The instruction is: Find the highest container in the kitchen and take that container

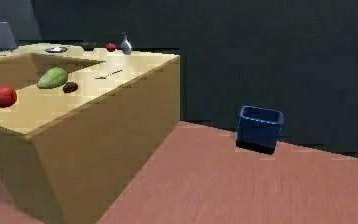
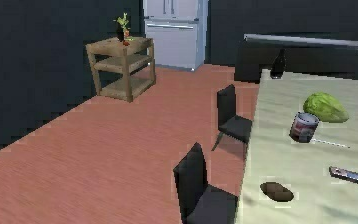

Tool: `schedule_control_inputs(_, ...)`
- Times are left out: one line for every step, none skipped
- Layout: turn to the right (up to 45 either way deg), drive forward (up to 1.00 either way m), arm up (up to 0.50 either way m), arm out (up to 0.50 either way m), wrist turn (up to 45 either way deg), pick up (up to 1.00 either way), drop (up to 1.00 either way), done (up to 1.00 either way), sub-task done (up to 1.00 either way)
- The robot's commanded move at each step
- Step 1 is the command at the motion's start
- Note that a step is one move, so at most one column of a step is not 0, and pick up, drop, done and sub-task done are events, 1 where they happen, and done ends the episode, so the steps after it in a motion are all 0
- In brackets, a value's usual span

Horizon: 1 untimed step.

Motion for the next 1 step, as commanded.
schedule_control_inputs(-3.0, 0.00, 0.00, 0.00, 0.0, 0.00, 0.00, 0.00, 0.00)
